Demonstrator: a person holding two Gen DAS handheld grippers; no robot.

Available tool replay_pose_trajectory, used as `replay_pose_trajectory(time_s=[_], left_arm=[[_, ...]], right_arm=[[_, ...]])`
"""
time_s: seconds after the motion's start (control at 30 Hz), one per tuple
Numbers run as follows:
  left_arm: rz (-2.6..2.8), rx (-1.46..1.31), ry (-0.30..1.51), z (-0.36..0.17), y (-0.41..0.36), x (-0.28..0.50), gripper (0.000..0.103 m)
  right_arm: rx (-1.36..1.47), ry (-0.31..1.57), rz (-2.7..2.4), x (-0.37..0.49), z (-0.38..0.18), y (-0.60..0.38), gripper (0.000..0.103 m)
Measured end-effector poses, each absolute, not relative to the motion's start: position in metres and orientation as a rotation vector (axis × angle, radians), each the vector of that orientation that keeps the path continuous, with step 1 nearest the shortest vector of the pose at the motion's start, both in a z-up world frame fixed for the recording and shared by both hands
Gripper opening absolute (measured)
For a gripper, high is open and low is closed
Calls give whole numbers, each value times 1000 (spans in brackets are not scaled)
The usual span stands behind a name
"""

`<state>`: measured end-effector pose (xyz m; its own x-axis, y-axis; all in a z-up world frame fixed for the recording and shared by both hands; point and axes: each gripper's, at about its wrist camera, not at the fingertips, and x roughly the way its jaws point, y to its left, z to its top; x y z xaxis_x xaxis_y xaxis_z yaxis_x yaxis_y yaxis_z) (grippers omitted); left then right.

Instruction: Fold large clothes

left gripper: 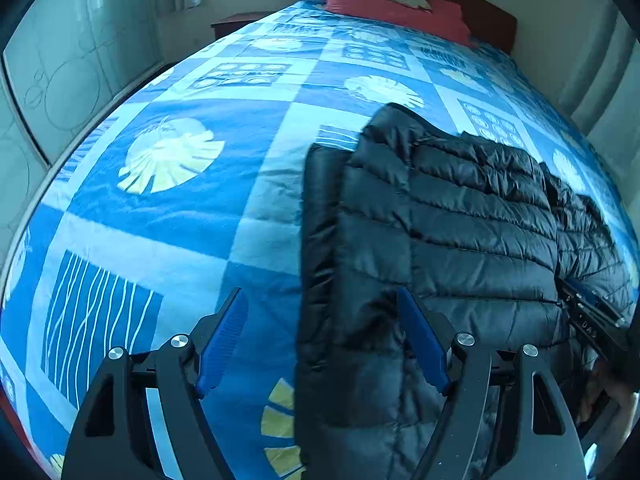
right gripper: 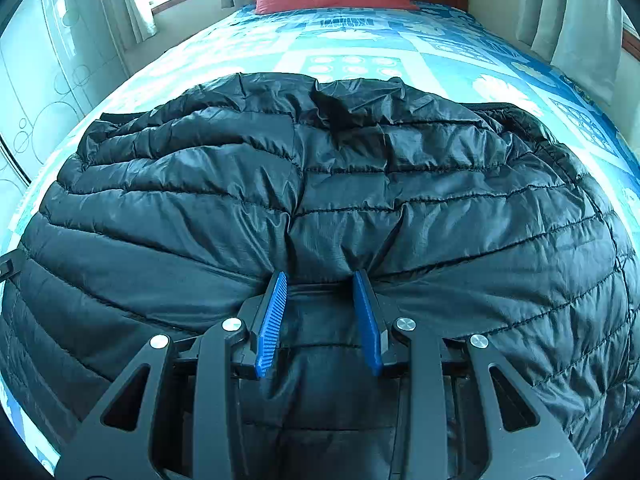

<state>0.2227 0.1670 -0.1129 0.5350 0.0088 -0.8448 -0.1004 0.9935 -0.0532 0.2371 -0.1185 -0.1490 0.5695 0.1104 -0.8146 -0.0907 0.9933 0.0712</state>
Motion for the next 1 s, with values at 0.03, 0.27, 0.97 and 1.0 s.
replay_pose_trajectory(time_s=[0.03, 0.27, 0.97, 1.0], left_arm=[[70, -77, 1007, -115, 163, 225, 75], [78, -19, 1060, -131, 149, 241, 78], [-108, -153, 1161, -158, 151, 275, 88], [-115, -157, 1162, -158, 152, 275, 88]], right_arm=[[26, 958, 119, 237, -149, -119, 35], [27, 948, 117, 237, -150, -121, 35], [10, 918, 108, 229, -152, -113, 35], [8, 917, 106, 228, -152, -112, 35]])
